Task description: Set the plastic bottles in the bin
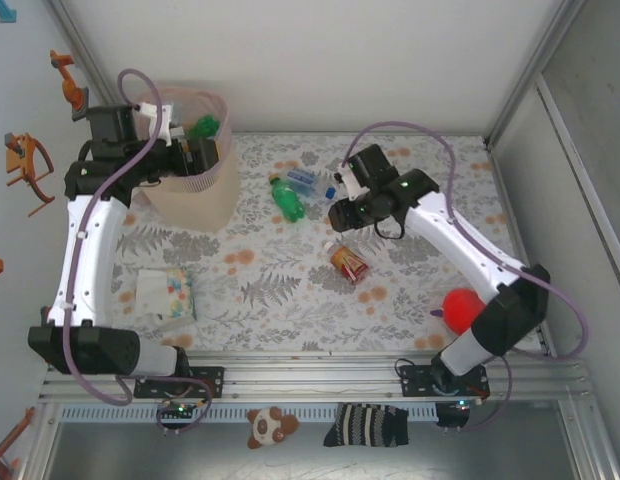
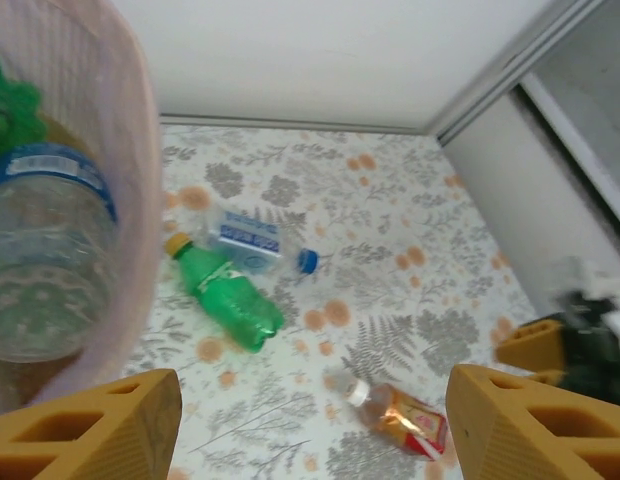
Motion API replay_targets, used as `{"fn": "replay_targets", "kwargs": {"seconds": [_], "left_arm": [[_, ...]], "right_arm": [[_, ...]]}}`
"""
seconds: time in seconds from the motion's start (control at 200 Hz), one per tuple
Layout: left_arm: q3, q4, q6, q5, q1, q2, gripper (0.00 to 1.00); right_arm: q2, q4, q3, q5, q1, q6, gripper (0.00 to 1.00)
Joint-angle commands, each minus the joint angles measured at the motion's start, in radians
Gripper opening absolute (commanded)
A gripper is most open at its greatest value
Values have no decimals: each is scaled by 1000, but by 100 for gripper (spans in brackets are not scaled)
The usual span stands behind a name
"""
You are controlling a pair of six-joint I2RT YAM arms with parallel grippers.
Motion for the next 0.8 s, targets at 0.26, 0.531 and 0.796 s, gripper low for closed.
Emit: {"fn": "replay_targets", "kwargs": {"seconds": [0.26,0.531,0.796], "left_arm": [[-247,183,-101,61,-21,-179,69],[-313,217,-117,59,-25,-214,69],[-329,235,-122,59,-28,-218,69]], "right_arm": [[292,-104,133,190,53,-90,50],[480,-107,218,204,63,-129,49],[596,-105,263,182,70,-139,49]]}}
